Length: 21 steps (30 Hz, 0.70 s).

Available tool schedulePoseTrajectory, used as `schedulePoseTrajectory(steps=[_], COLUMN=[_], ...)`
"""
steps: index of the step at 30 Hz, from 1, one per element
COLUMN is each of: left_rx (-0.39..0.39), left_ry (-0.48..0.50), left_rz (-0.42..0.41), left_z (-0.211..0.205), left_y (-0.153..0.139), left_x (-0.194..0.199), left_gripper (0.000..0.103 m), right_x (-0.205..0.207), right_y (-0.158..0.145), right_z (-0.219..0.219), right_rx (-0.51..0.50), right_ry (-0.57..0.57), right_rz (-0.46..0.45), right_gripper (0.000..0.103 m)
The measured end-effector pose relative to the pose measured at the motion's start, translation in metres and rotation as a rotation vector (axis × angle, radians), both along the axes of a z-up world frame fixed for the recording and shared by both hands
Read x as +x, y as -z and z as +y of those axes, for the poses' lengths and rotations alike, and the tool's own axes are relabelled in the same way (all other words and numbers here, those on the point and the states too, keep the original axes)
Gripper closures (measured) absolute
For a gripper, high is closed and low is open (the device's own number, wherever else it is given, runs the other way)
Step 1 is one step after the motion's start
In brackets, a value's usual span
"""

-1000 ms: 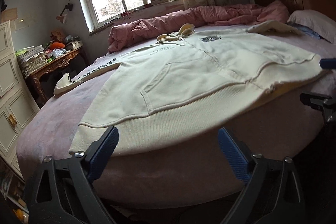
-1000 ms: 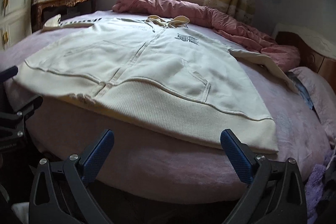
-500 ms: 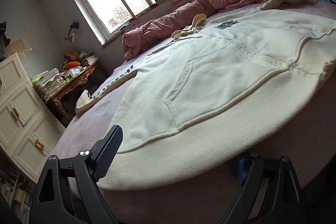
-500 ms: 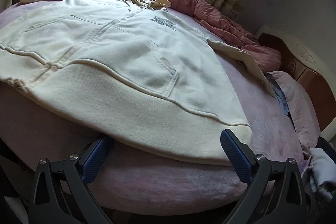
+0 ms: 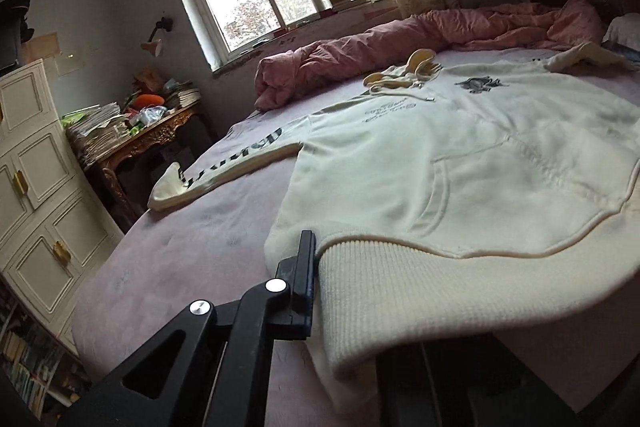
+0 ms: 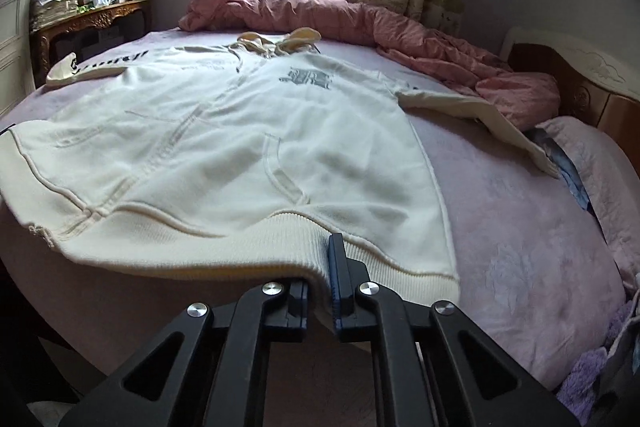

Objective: Fold large clothes

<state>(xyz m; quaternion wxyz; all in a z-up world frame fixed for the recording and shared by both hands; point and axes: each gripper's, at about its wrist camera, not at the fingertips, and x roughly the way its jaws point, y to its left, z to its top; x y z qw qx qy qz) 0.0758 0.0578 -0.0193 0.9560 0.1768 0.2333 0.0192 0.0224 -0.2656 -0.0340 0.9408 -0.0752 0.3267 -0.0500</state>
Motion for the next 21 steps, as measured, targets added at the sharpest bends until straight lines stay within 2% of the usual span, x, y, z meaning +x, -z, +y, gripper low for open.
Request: schedulePoseTrajectory(steps=[2, 4, 7, 11, 14, 18, 21], left_rx=[0.001, 0.038, 0.066, 0.02, 0.014, -0.009, 0.003], left_ry=[0.027, 0.036, 0.04, 0.062, 0.092, 0.118, 0.12], left_rz=[-0.003, -0.003, 0.06, 0.162, 0.196, 0.238, 0.283], left_z=[-0.001, -0.005, -0.006, -0.001, -0.001, -0.001, -0.002], left_y=[-0.017, -0.029, -0.033, -0.024, -0.012, 0.001, 0.014], left_x=[0.018, 0.042, 0.085, 0.125, 0.143, 0.166, 0.169], left_gripper=[0.094, 0.094, 0.094, 0.094, 0.094, 0.094, 0.091], right_x=[0.016, 0.039, 0.08, 0.134, 0.162, 0.182, 0.187], right_y=[-0.016, -0.028, -0.036, -0.028, -0.019, -0.006, 0.004], right_z=[-0.001, -0.001, -0.004, -0.018, -0.022, -0.025, -0.028], right_rx=[0.006, -0.018, -0.037, 0.066, 0.085, 0.085, 0.104], right_ry=[-0.014, -0.002, 0.025, -0.001, -0.012, -0.019, -0.01], right_rz=[-0.012, -0.014, -0.006, 0.058, 0.104, 0.132, 0.127], right_gripper=[0.095, 0.095, 0.096, 0.096, 0.097, 0.096, 0.096])
